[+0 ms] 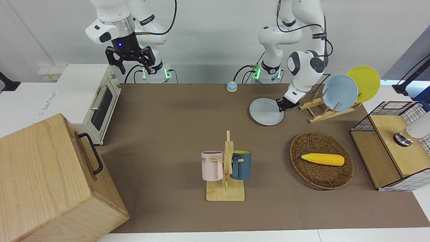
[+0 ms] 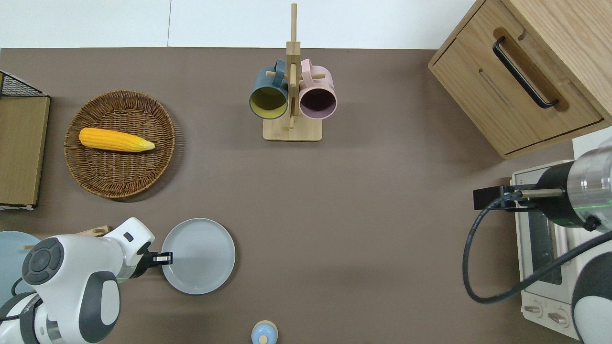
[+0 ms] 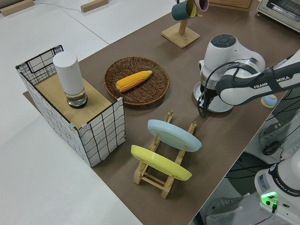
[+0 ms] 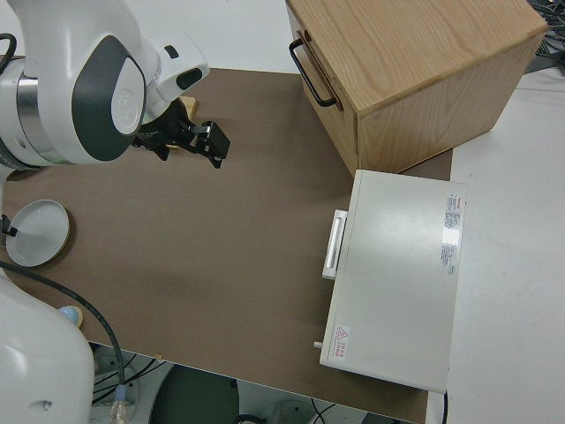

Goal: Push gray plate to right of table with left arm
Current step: 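Lower the left gripper against the gray plate's rim and begin pushing, then push the gray plate with the left gripper toward the toaster oven side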

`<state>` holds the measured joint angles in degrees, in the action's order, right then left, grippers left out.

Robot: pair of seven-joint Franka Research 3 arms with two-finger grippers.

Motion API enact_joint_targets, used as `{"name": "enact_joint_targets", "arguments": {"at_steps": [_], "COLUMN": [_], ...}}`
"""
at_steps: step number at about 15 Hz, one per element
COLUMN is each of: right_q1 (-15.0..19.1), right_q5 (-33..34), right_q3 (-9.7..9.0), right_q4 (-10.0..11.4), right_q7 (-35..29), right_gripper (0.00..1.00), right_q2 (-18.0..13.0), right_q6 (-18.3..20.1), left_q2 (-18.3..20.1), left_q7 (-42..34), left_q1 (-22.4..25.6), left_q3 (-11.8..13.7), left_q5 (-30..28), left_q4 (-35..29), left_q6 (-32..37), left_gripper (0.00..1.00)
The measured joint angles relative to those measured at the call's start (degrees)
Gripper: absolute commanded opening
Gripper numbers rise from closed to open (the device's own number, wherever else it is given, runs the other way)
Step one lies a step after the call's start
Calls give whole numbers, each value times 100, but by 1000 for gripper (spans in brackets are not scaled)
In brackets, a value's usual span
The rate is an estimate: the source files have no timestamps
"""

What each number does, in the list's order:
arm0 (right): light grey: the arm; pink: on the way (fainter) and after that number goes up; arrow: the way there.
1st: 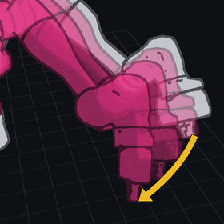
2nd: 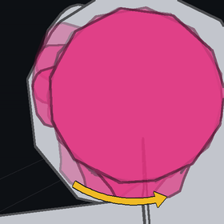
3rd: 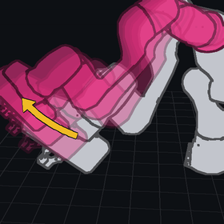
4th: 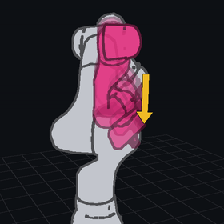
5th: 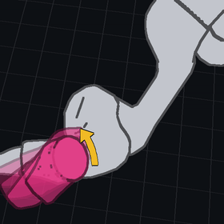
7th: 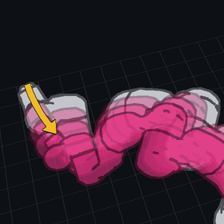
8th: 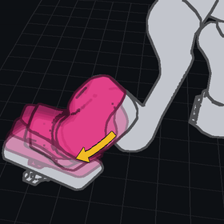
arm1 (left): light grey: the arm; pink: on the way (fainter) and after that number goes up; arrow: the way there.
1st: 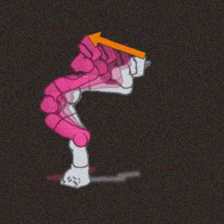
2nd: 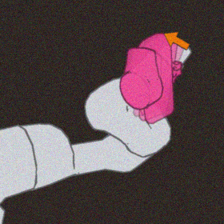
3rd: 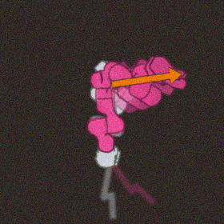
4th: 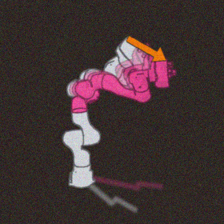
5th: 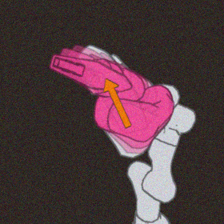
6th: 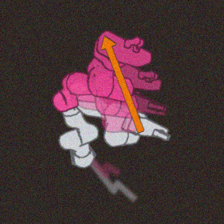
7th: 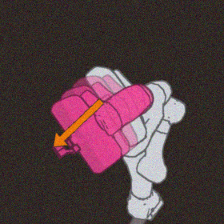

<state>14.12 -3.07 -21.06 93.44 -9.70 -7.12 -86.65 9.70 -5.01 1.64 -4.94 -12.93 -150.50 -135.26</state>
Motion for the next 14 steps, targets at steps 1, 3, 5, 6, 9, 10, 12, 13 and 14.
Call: {"name": "enact_joint_targets", "arguments": {"at_steps": [1, 3, 5, 6, 9, 10, 12, 13, 14], "right_q1": [0, 0, 0, 0, 0, 0, 0, 0, 0], "right_q5": [0, 0, 0, 0, 0, 0, 0, 0, 0], "right_q3": [0, 0, 0, 0, 0, 0, 0, 0, 0], "right_q4": [0, 0, 0, 0, 0, 0, 0, 0, 0], "right_q7": [0, 0, 0, 0, 0, 0, 0, 0, 0], "right_gripper": [996, 996, 996, 996, 996, 996, 996, 996, 996], "right_q2": [0, 0, 0, 0, 0, 0, 0, 0, 0], "right_q6": [0, 0, 0, 0, 0, 0, 0, 0, 0], "left_q2": [-2, -8, -10, -11, -27, -33, -39, -42, -49], "left_q7": [11, 69, 199, 267, 350, 394, 631, 788, 967], "left_q1": [-31, -132, -268, -329, -487, -515, -575, -587, -587], "left_q3": [-53, -98, -138, -163, -249, -295, -455, -565, -725], "left_q5": [-89, -211, -275, -310, -543, -617, -679, -720, -777], "left_q4": [-3, -8, -9, -9, -14, -15, -16, -16, -17], "left_q6": [0, -1, -8, -12, -59, -77, -136, -179, -243], "left_gripper": [0, 0, 0, 0, 0, 0, 0, 0, 0]}}
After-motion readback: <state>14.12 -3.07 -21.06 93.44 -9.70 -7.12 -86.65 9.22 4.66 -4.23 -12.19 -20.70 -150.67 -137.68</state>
